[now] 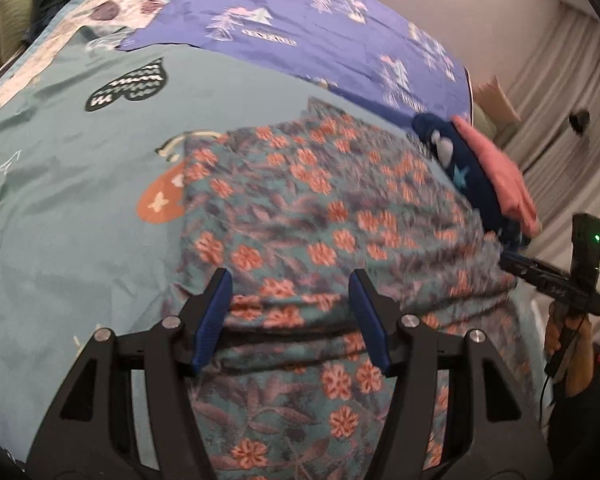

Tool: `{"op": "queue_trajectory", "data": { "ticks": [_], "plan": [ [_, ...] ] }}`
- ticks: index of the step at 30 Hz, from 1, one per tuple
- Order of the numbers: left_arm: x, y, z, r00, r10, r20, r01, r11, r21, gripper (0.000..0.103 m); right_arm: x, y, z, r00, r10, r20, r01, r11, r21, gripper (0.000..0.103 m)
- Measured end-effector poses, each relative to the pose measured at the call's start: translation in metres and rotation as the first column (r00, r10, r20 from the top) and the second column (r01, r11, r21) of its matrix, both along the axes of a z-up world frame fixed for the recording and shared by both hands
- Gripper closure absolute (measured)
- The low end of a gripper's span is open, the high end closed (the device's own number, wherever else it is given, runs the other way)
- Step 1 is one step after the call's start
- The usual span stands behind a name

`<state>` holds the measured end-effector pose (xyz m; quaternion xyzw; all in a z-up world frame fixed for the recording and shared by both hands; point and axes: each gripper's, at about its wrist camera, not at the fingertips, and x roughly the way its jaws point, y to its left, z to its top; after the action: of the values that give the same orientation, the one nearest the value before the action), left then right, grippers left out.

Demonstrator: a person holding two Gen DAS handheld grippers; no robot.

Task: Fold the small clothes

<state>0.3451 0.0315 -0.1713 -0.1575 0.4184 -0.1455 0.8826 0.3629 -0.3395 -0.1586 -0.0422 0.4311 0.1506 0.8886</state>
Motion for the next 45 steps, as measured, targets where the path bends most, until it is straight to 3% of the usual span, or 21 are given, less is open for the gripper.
{"op": "queue_trajectory", "data": {
  "ticks": [2,3,6,9,14,15,17,18,19,21,24,27,29,32,34,37,45],
  "plan": [
    [0.0,-0.007,-0.011,0.998,-0.034,-0.045,0.036,0.998,0.045,0.041,0.002,0.008,-0.024,0.998,0.005,-0.059,-0.011,0.996,-0.088,0.062],
    [-0.003,-0.006,-0.012,0.998,-0.037,-0.043,0.038,0.998,0.042,0.04,0.001,0.007,-0.032,0.997,0.01,-0.071,-0.016,0.996,-0.09,0.062],
    [-0.012,0.006,-0.006,0.997,-0.029,-0.065,0.029,1.0,0.0,0.041,-0.011,0.001,-0.024,0.995,0.043,-0.094,-0.052,0.994,-0.091,0.062],
    [-0.017,0.017,0.009,0.999,-0.003,-0.049,0.001,0.999,-0.034,0.04,-0.018,0.001,-0.003,0.994,0.048,-0.099,-0.064,0.984,-0.168,0.064],
    [-0.004,-0.004,0.021,1.0,-0.031,-0.002,0.03,0.997,-0.076,0.038,-0.013,0.024,0.015,0.998,0.07,0.002,-0.07,0.997,-0.032,0.064],
    [0.001,-0.007,0.018,0.999,-0.05,-0.018,0.048,0.996,-0.08,0.038,-0.009,0.032,0.01,0.997,0.078,-0.001,-0.078,0.996,-0.03,0.064],
    [0.011,-0.019,-0.007,0.99,-0.071,-0.122,0.063,0.996,-0.066,0.038,-0.002,0.047,-0.009,0.994,0.099,-0.051,-0.1,0.995,-0.024,0.064],
    [0.01,-0.019,-0.01,0.992,-0.067,-0.11,0.06,0.996,-0.064,0.038,0.002,0.053,-0.027,0.989,0.103,-0.107,-0.107,0.994,-0.034,0.064],
    [0.005,-0.019,-0.009,0.996,-0.059,-0.071,0.055,0.997,-0.056,0.038,-0.001,0.054,-0.037,0.99,0.1,-0.1,-0.105,0.993,-0.046,0.063],
    [-0.002,-0.018,-0.004,0.995,-0.054,-0.081,0.053,0.998,-0.016,0.038,-0.009,0.048,-0.035,0.993,0.098,-0.067,-0.1,0.995,-0.019,0.063],
    [-0.016,-0.011,0.013,0.997,-0.025,-0.077,0.027,0.999,0.026,0.038,-0.02,0.035,-0.02,0.991,0.069,-0.114,-0.07,0.998,-0.001,0.063],
    [-0.037,0.001,0.03,1.0,-0.012,-0.023,0.013,0.999,0.035,0.038,-0.052,0.019,0.012,0.998,0.044,-0.037,-0.045,0.999,-0.005,0.062],
    [-0.056,0.013,0.04,1.0,0.004,-0.003,-0.004,0.999,0.037,0.038,-0.072,0.008,0.028,0.999,0.035,-0.006,-0.035,0.999,0.019,0.055],
    [-0.086,0.034,0.045,1.0,0.014,-0.01,-0.014,1.0,0.013,0.038,-0.107,-0.015,0.045,0.999,0.004,0.036,-0.006,0.998,0.055,0.043],
    [-0.103,0.042,0.045,1.0,0.019,-0.022,-0.019,1.0,0.012,0.038,-0.131,-0.03,0.051,0.999,-0.007,0.045,0.004,0.997,0.082,0.042],
    [-0.137,0.058,0.039,0.997,0.051,-0.057,-0.049,0.998,0.04,0.038,-0.17,-0.057,0.049,0.999,-0.037,-0.003,0.037,0.987,0.156,0.042],
    [-0.221,0.078,0.013,0.988,0.091,-0.127,-0.089,0.996,0.021,0.038,-0.263,-0.09,0.007,0.985,-0.097,-0.139,0.126,0.968,0.216,0.042]
  ]
}}
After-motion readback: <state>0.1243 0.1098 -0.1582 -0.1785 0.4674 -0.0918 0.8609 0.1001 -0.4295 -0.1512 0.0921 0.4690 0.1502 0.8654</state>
